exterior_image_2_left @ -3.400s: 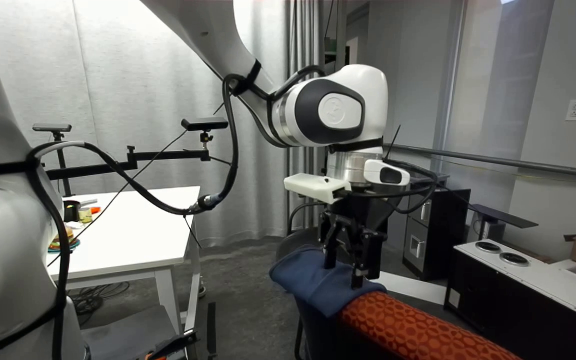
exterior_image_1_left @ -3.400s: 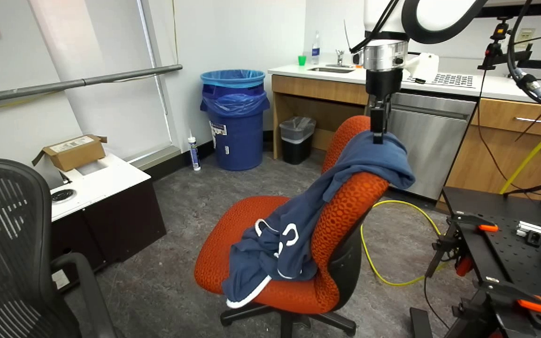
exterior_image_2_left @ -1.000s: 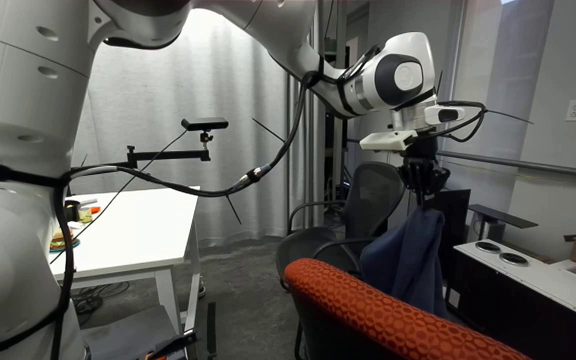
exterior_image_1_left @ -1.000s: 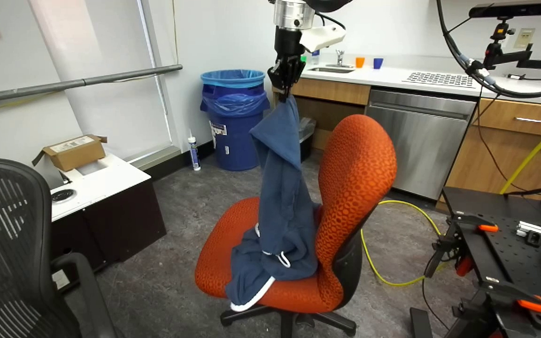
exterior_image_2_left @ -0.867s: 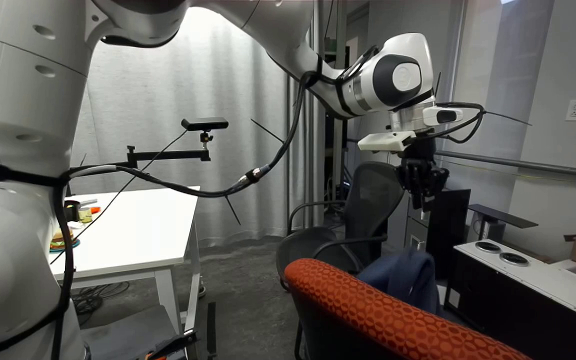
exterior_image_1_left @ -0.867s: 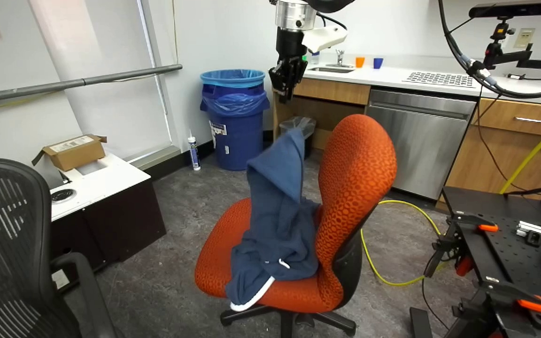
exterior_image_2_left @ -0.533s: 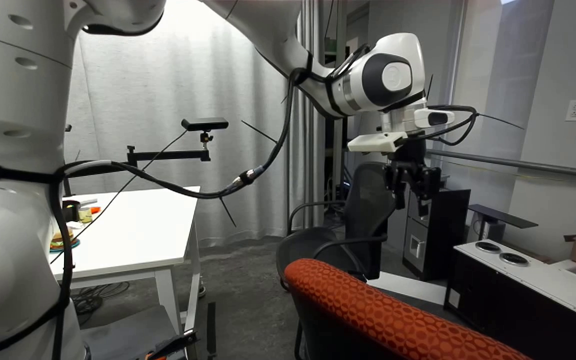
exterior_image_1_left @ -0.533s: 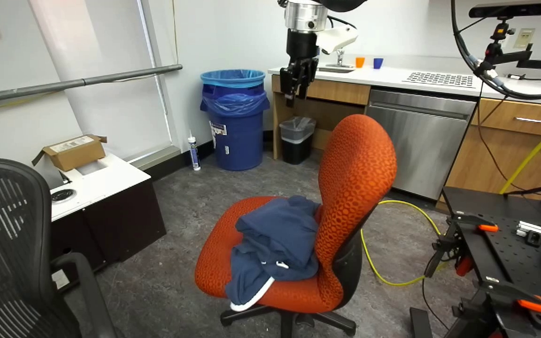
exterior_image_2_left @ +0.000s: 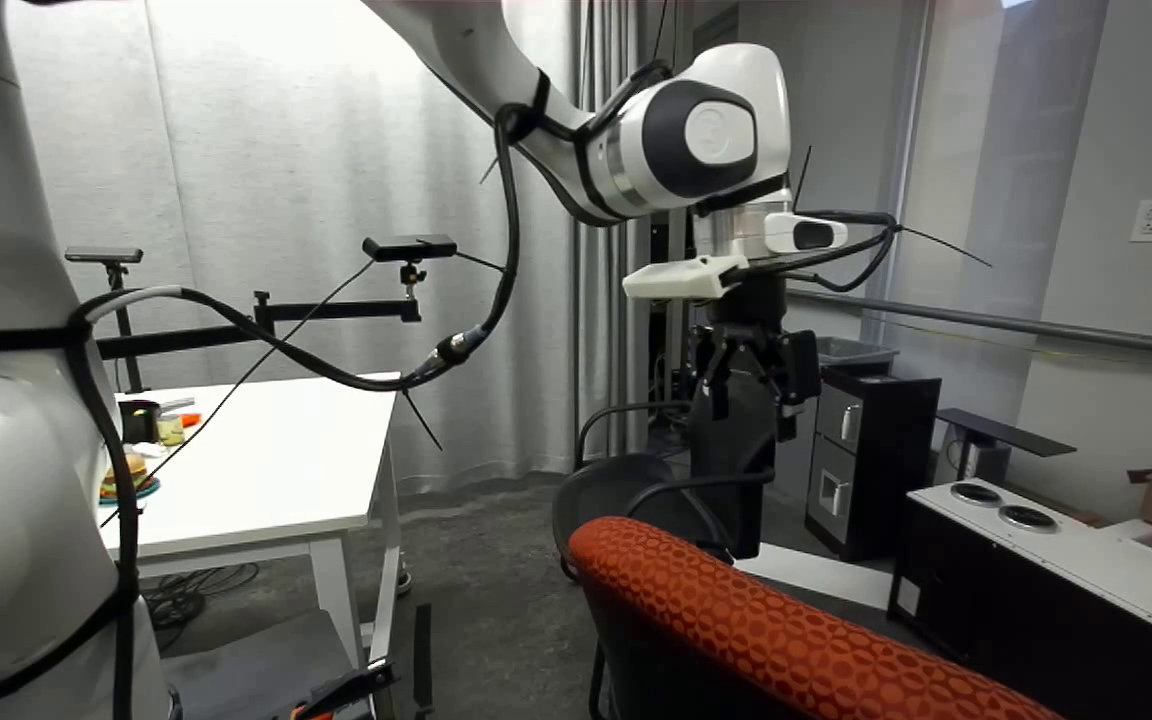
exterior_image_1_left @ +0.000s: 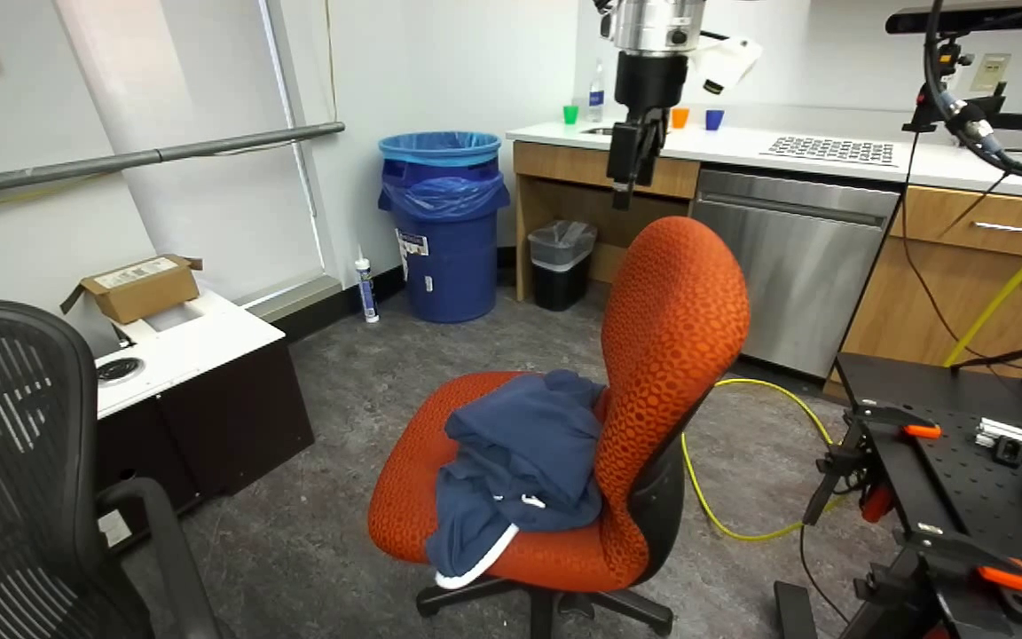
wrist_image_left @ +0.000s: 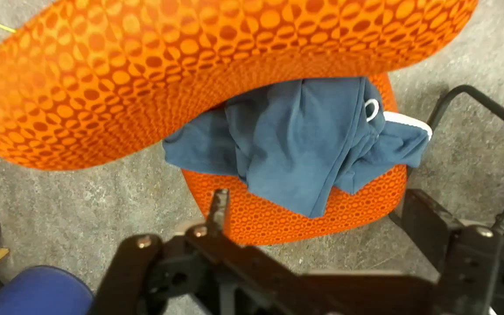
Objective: Put the jumper on the armchair seat
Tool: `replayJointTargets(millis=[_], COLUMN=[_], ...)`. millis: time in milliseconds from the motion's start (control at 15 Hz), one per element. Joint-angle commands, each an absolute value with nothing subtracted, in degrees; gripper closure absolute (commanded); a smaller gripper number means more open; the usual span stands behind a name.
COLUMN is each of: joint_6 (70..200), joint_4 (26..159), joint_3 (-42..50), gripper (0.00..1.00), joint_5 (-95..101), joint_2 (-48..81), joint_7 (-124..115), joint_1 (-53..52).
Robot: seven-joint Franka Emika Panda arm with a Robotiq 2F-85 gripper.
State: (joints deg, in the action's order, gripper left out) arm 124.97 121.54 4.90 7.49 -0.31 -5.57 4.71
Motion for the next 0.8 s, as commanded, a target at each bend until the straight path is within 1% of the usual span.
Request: replayJointTargets(millis=[0,67,267,733], joint_6=[120.6,122.5,121.0,121.1], joint_4=[134.1,127.0,132.4,133.4], joint_3=[4.4,4.5,4.1,4.1], gripper=[0.0,0.0,0.0,0.0], joint_5=[6.9,7.4,7.4,7.4], joint_2=[-13.7,-5.9,-11.7,-12.5], joint_7=[-2.1,-4.2,-3.3,-3.1], joint_1=[4.4,4.8,4.9,4.9])
